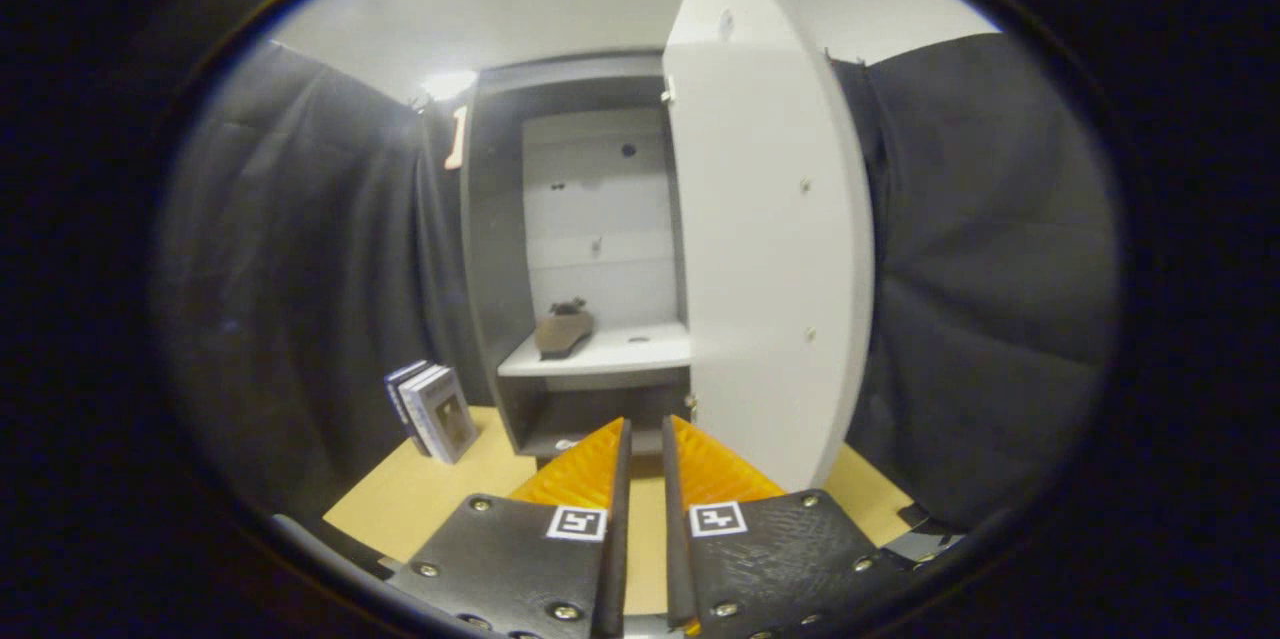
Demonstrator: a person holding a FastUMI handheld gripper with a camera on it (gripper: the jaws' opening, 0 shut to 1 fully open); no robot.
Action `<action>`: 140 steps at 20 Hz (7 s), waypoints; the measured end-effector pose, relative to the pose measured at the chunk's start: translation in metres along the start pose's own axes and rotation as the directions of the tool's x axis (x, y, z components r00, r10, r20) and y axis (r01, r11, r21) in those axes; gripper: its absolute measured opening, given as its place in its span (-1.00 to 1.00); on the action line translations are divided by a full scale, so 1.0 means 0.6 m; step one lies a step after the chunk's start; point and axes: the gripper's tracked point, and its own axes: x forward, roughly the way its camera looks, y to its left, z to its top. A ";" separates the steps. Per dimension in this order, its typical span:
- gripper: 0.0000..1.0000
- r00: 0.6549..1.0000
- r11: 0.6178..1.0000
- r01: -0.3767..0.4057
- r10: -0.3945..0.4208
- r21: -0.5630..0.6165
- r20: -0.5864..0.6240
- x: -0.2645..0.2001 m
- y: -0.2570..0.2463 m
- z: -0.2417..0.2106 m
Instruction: Open the shoe cabinet door, grab the shoes and put them into the shoe cabinet, then close the shoe cabinet door.
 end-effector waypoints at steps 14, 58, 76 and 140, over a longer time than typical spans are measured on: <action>-0.27 0.910 0.985 -0.165 0.131 -0.052 -0.394 0.159 0.157 -0.416; -0.99 0.985 0.963 0.159 -0.139 -0.220 0.104 0.515 0.098 0.144; -0.76 0.986 0.972 0.161 -0.151 -0.169 0.073 0.755 0.071 0.196; -0.45 0.908 0.932 0.360 -0.359 0.036 0.214 -0.043 -0.307 0.174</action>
